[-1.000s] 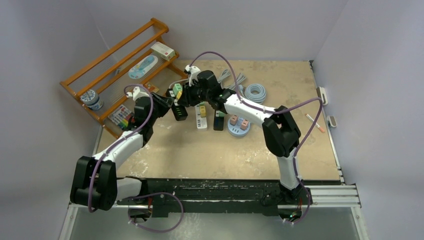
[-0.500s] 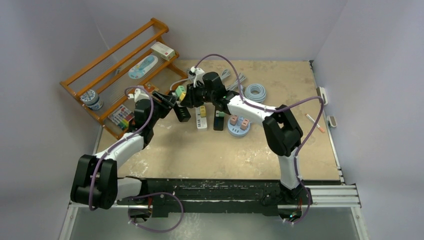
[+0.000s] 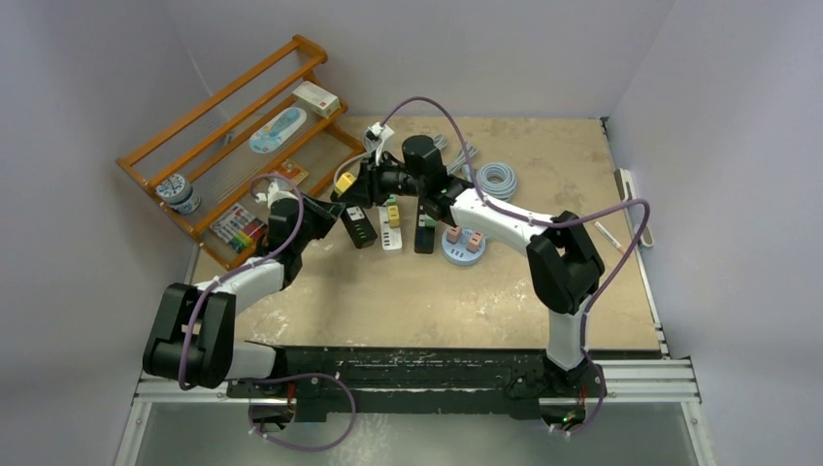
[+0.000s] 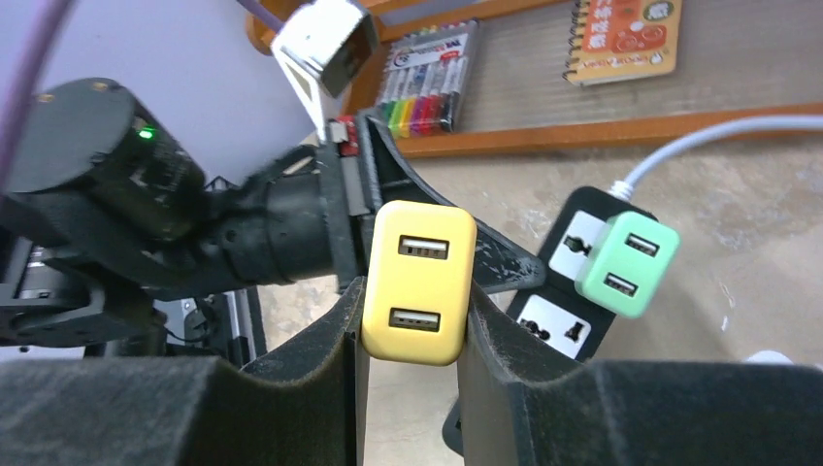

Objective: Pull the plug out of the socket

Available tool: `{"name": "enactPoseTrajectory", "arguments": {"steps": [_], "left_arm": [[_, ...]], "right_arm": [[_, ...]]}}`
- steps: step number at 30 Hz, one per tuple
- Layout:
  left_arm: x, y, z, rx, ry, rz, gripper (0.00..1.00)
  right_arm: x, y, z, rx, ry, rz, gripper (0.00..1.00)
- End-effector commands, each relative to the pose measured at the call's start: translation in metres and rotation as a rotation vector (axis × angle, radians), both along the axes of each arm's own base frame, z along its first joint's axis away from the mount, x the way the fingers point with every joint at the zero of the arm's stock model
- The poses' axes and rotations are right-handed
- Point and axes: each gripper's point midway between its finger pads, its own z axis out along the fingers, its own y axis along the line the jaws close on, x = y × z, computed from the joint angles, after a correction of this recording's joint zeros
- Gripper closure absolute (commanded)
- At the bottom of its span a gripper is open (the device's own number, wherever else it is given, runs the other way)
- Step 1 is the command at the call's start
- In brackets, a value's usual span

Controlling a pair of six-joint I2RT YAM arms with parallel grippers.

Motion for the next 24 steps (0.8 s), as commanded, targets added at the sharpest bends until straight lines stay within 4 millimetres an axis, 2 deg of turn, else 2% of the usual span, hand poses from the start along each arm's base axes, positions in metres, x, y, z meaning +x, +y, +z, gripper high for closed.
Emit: {"name": "enactPoseTrajectory", "arguments": {"steps": [1,3,6,7,9,11,12,15,17,19,24], "left_arm": [[0.013,0.007,0.028,-0.035,-0.096,0.065,1.0],[0.014,0.012,0.026,-0.013,-0.083,0.087,1.0],[0.014,0.017,0.022,0.019,-0.062,0.101,1.0],[0.013,0.018,0.021,0.03,-0.057,0.105,1.0],[0.011,0.021,0.02,0.05,-0.054,0.112,1.0],[0.01,0.024,0.018,0.073,-0.047,0.119,1.0],[0.009,0.026,0.017,0.084,-0.041,0.12,1.0],[0.007,0.029,0.014,0.112,-0.031,0.125,1.0],[0.005,0.031,0.013,0.128,-0.025,0.125,1.0],[0.005,0.032,0.012,0.144,-0.019,0.125,1.0],[0.006,0.033,0.012,0.171,-0.005,0.119,1.0]], "right_arm": [[-0.005,-0.002,0.044,0.069,-0.091,0.018,1.0],[0.007,-0.018,0.04,0.031,-0.088,-0.048,1.0],[0.03,-0.07,0.033,0.027,-0.043,-0.162,1.0],[0.038,-0.096,0.03,0.034,-0.026,-0.211,1.0],[0.06,-0.16,0.023,0.046,0.019,-0.343,1.0],[0.072,-0.219,0.01,0.047,0.092,-0.479,1.0],[0.076,-0.248,0.001,0.046,0.134,-0.541,1.0],[0.068,-0.315,-0.028,0.082,0.261,-0.668,1.0],[0.056,-0.344,-0.053,0.112,0.35,-0.724,1.0],[0.046,-0.364,-0.076,0.131,0.431,-0.762,1.0],[0.033,-0.389,-0.118,0.189,0.591,-0.812,1.0]]}}
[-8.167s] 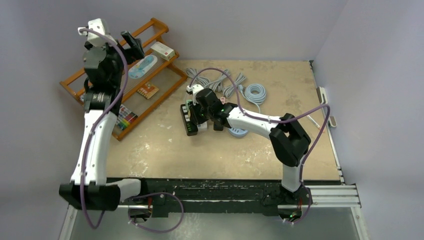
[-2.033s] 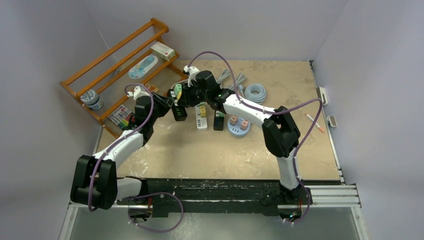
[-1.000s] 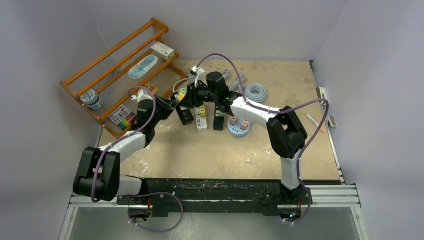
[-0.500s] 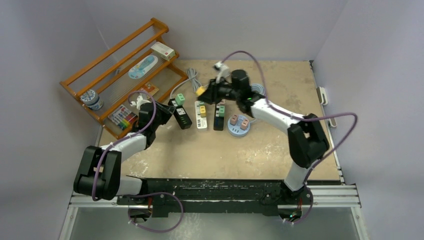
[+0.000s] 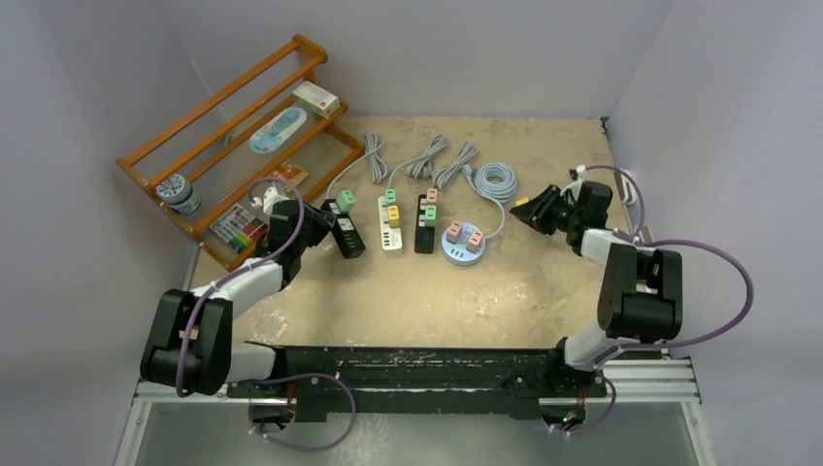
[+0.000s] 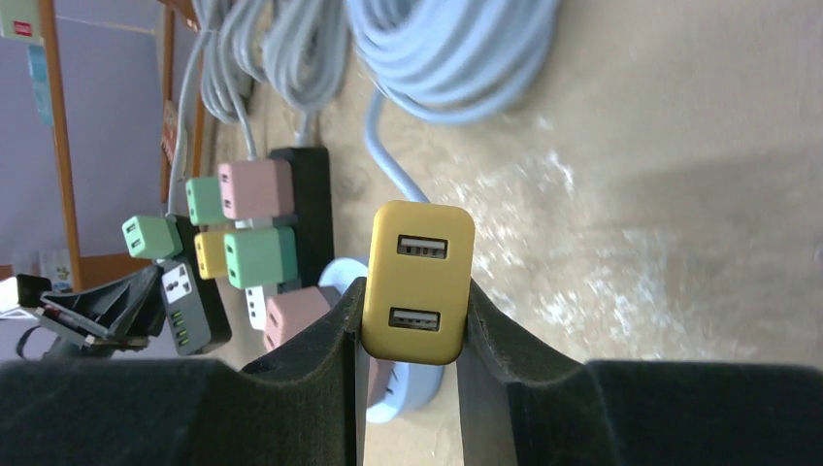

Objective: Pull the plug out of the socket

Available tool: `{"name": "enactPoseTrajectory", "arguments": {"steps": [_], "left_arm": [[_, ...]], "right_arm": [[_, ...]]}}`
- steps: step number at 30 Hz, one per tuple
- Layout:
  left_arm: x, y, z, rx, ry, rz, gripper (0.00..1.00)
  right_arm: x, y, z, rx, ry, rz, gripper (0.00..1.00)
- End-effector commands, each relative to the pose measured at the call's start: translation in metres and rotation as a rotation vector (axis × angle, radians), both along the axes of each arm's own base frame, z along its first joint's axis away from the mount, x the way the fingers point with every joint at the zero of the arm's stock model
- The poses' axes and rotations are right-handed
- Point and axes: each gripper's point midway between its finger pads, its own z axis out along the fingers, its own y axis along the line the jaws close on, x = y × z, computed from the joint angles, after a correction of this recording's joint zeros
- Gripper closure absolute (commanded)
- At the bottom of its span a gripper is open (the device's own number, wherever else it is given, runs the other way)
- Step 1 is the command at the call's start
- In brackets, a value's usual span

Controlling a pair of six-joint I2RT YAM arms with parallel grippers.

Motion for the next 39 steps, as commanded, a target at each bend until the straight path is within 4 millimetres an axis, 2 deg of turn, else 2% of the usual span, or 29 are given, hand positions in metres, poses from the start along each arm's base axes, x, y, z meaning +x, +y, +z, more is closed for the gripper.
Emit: {"name": "enactPoseTrajectory", "arguments": {"steps": [1,4,8,11,14,19,22,24,25,29,31,34,37,39], "left_arm": [[0.019,0.004,0.042,0.024,-0.116,0.02,1.0],[0.019,0.004,0.043,0.024,-0.112,0.016,1.0],[0.019,0.005,0.042,0.039,-0.103,0.016,1.0],[0.02,0.004,0.042,0.037,-0.102,0.012,1.0],[0.021,0.001,0.041,0.03,-0.094,0.002,1.0],[0.025,-0.003,0.044,0.029,-0.088,-0.023,1.0],[0.027,-0.006,0.044,0.02,-0.085,-0.035,1.0],[0.026,-0.007,0.044,0.015,-0.085,-0.039,1.0],[0.026,-0.007,0.044,0.015,-0.085,-0.039,1.0],[0.026,-0.007,0.045,0.015,-0.091,-0.038,1.0],[0.027,-0.007,0.047,0.014,-0.098,-0.039,1.0],[0.028,-0.009,0.05,0.017,-0.106,-0.051,1.0],[0.029,-0.013,0.055,0.019,-0.119,-0.078,1.0],[0.03,-0.016,0.06,0.02,-0.132,-0.101,1.0]], "right_arm": [[-0.006,-0.004,-0.007,0.142,0.034,-0.001,1.0],[-0.005,-0.036,-0.026,0.16,0.098,-0.12,1.0],[0.0,-0.073,-0.03,0.189,0.105,-0.219,1.0],[0.008,-0.087,-0.031,0.158,0.095,-0.254,0.99],[0.02,-0.1,-0.032,0.119,0.093,-0.285,0.94],[0.051,-0.111,-0.021,0.132,0.045,-0.29,0.72],[0.063,-0.114,-0.023,0.147,0.051,-0.287,0.65],[0.062,-0.113,-0.031,0.159,0.073,-0.284,0.48],[0.071,-0.117,-0.024,0.152,0.052,-0.284,0.42],[0.071,-0.123,-0.026,0.128,0.064,-0.32,0.21],[0.069,-0.123,-0.021,0.118,0.054,-0.333,0.18],[0.072,-0.116,0.001,0.061,0.013,-0.347,0.18],[0.08,-0.077,0.033,-0.089,-0.038,-0.315,0.17],[0.09,-0.036,0.065,-0.203,-0.119,-0.266,0.17]]}}
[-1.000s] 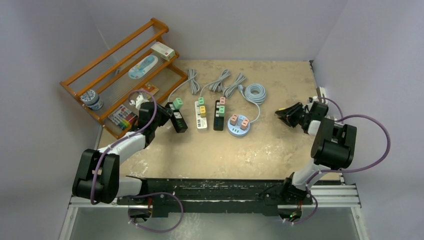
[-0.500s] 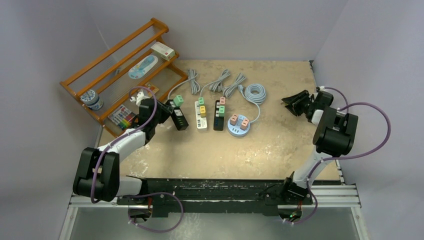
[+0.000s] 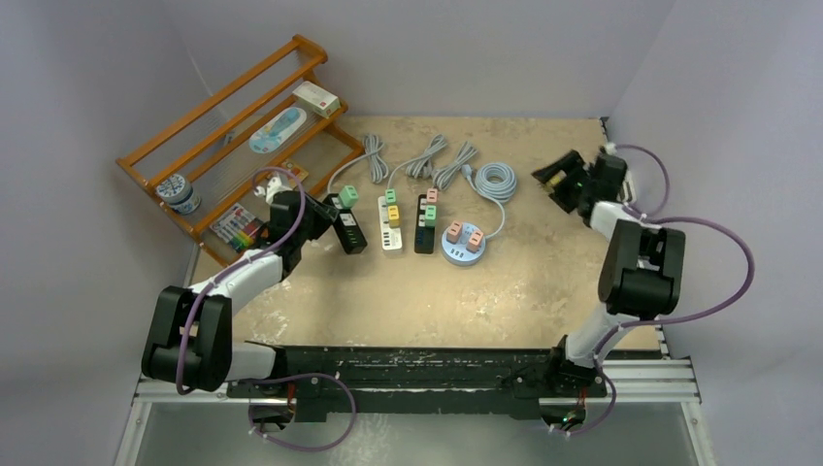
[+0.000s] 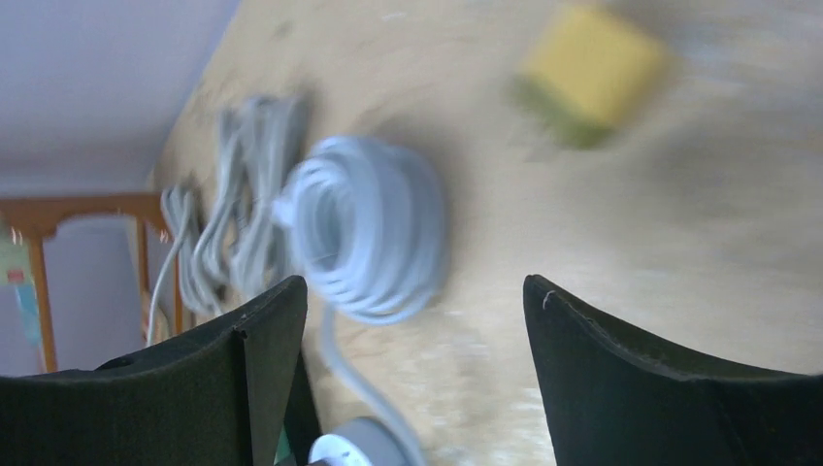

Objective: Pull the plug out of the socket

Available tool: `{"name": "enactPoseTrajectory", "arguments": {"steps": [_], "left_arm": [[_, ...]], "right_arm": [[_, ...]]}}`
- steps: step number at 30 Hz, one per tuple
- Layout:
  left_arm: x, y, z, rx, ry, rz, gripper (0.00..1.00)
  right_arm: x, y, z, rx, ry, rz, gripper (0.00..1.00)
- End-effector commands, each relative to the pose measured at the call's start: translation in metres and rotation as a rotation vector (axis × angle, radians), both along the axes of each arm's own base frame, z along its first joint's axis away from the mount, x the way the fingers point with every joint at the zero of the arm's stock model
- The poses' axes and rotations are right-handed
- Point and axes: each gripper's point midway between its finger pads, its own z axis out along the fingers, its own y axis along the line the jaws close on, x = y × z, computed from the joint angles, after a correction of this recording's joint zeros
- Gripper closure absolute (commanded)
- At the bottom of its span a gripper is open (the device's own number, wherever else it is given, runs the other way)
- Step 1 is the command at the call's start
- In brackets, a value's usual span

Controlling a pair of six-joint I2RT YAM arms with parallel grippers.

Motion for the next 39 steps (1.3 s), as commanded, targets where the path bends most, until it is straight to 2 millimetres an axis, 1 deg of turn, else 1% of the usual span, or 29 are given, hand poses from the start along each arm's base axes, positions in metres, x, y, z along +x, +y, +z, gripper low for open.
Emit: {"name": "enactPoseTrajectory", "arguments": {"steps": [1,4,5,7,8,9,10,13,16,17,18,19,20,21,23,25,28,31,34,36,37,38,39], "left_arm": [[0.022,-0.012,0.051,-0.017,-0.15,-0.065,1.0],[0.022,-0.013,0.06,0.001,-0.164,-0.083,1.0],[0.021,-0.013,0.064,0.012,-0.169,-0.088,1.0],[0.02,-0.012,0.074,0.034,-0.187,-0.101,1.0],[0.019,-0.012,0.077,0.045,-0.193,-0.108,1.0],[0.018,-0.011,0.08,0.057,-0.198,-0.116,1.0],[0.017,-0.012,0.084,0.064,-0.203,-0.125,1.0],[0.015,-0.014,0.09,0.075,-0.214,-0.149,1.0],[0.013,-0.016,0.093,0.072,-0.222,-0.163,1.0],[0.013,-0.016,0.094,0.072,-0.223,-0.164,1.0],[0.013,-0.017,0.094,0.071,-0.224,-0.166,1.0],[0.013,-0.017,0.094,0.069,-0.225,-0.168,1.0],[0.013,-0.018,0.094,0.068,-0.225,-0.171,1.0],[0.013,-0.018,0.093,0.065,-0.224,-0.175,1.0],[0.012,-0.02,0.094,0.06,-0.227,-0.181,1.0],[0.011,-0.02,0.094,0.059,-0.228,-0.181,1.0],[0.01,-0.016,0.096,0.065,-0.232,-0.164,1.0],[0.01,-0.014,0.098,0.072,-0.236,-0.151,1.0],[0.009,-0.012,0.097,0.075,-0.232,-0.145,1.0],[0.009,-0.012,0.097,0.076,-0.229,-0.143,1.0],[0.009,-0.012,0.096,0.075,-0.227,-0.141,1.0],[0.009,-0.011,0.096,0.074,-0.228,-0.138,1.0],[0.009,-0.011,0.097,0.074,-0.229,-0.137,1.0]], "right_arm": [[0.03,0.084,0.1,-0.298,-0.216,0.12,0.17],[0.033,0.155,0.148,-0.358,-0.413,0.302,0.16],[0.032,0.179,0.16,-0.371,-0.469,0.378,0.16],[0.03,0.22,0.172,-0.414,-0.527,0.489,0.14],[0.03,0.241,0.168,-0.436,-0.531,0.54,0.14],[0.031,0.26,0.174,-0.453,-0.55,0.57,0.14],[0.03,0.279,0.175,-0.466,-0.561,0.6,0.14],[0.021,0.342,0.173,-0.425,-0.595,0.722,0.14],[0.017,0.39,0.164,-0.346,-0.595,0.824,0.14],[0.015,0.407,0.162,-0.326,-0.599,0.864,0.14],[0.009,0.426,0.156,-0.317,-0.599,0.921,0.14],[0.006,0.441,0.15,-0.316,-0.598,0.958,0.14],[0.004,0.453,0.147,-0.316,-0.599,0.98,0.14],[0.004,0.462,0.142,-0.324,-0.594,1.002,0.14],[0.002,0.478,0.137,-0.315,-0.591,1.04,0.14],[-0.002,0.488,0.137,-0.283,-0.596,1.074,0.14],[-0.01,0.493,0.133,-0.248,-0.579,1.103,0.16],[-0.015,0.492,0.122,-0.246,-0.54,1.113,0.18],[-0.021,0.489,0.112,-0.239,-0.513,1.117,0.24],[-0.025,0.488,0.109,-0.224,-0.504,1.121,0.32],[-0.028,0.488,0.107,-0.215,-0.496,1.125,0.41],[-0.03,0.489,0.106,-0.204,-0.495,1.133,0.54],[-0.031,0.49,0.107,-0.195,-0.495,1.14,0.69]]}}
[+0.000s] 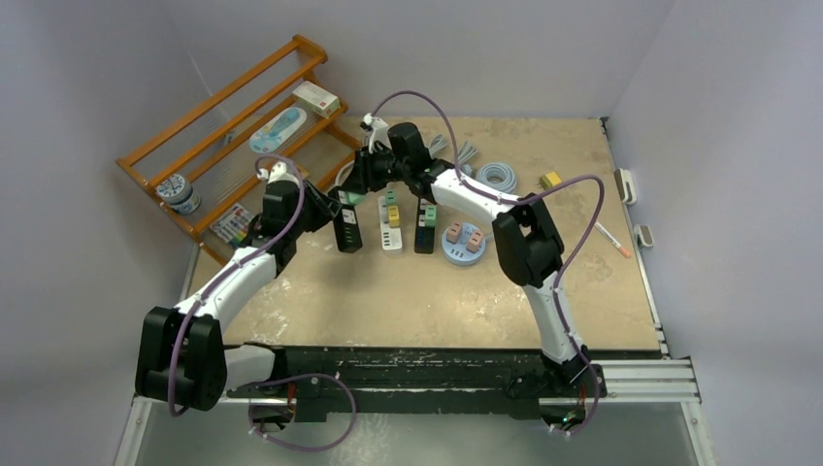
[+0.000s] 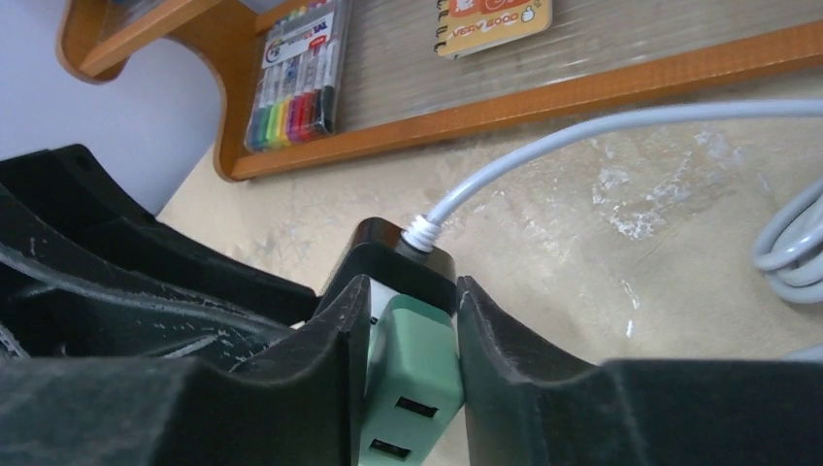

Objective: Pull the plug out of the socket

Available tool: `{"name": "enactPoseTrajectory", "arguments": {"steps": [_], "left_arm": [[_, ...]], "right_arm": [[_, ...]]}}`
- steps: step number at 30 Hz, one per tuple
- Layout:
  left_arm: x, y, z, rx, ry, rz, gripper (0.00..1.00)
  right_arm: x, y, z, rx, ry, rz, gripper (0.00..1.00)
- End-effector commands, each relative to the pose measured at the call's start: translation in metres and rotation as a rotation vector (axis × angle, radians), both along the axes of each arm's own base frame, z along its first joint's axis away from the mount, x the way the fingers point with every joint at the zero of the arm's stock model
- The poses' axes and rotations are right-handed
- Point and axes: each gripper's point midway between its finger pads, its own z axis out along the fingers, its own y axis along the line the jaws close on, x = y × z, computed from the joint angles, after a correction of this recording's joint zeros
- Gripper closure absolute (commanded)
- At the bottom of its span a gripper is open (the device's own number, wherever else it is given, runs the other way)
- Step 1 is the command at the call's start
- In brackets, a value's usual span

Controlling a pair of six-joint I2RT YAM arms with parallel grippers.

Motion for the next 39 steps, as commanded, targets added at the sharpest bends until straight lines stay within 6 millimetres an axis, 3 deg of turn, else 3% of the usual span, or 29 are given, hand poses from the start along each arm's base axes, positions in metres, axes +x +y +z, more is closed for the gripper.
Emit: {"name": "enactPoseTrajectory", "arguments": {"steps": [1,2,8,9,10,12,15,19,26,32,34,35,37,39], "left_arm": [[0.015,0.002,0.052,-0.022,-0.161,0.021,1.0],[0.015,0.002,0.051,-0.023,-0.159,0.022,1.0],[0.013,-0.001,0.042,-0.033,-0.13,0.011,0.98],[0.012,-0.002,0.04,-0.036,-0.124,0.007,0.92],[0.011,-0.004,0.038,-0.042,-0.117,-0.003,0.77],[0.009,-0.005,0.033,-0.047,-0.102,-0.009,0.6],[0.006,-0.004,0.024,-0.033,-0.067,-0.008,0.51],[-0.001,-0.006,0.012,-0.033,-0.027,-0.028,0.48],[-0.003,-0.036,0.01,-0.179,-0.052,-0.14,0.47],[-0.006,-0.048,-0.014,-0.231,-0.009,-0.173,0.46],[-0.007,-0.051,-0.016,-0.25,-0.014,-0.176,0.48],[-0.007,-0.051,-0.016,-0.256,-0.016,-0.174,0.56],[-0.006,-0.052,-0.015,-0.264,-0.026,-0.17,0.94],[-0.004,-0.049,-0.011,-0.263,-0.039,-0.154,1.0]], "right_arm": [[-0.007,-0.003,0.036,0.061,-0.027,0.026,0.87],[-0.008,-0.002,0.035,0.064,-0.016,0.029,1.0],[-0.018,-0.001,0.059,0.143,0.0,0.061,1.0],[-0.017,-0.001,0.063,0.156,-0.005,0.053,1.0],[-0.017,-0.001,0.066,0.164,-0.006,0.045,1.0],[-0.015,-0.001,0.068,0.172,-0.006,0.041,1.0],[-0.011,-0.001,0.069,0.18,0.001,0.036,1.0],[-0.009,-0.003,0.078,0.205,0.005,0.042,1.0],[-0.007,-0.001,0.09,0.23,-0.004,0.046,1.0],[-0.009,0.002,0.097,0.258,0.006,0.06,1.0],[-0.011,0.002,0.101,0.269,0.008,0.068,1.0],[-0.011,0.003,0.102,0.273,0.008,0.07,1.0],[-0.012,0.003,0.105,0.279,0.009,0.073,1.0],[-0.013,0.003,0.107,0.28,0.001,0.078,1.0]]}}
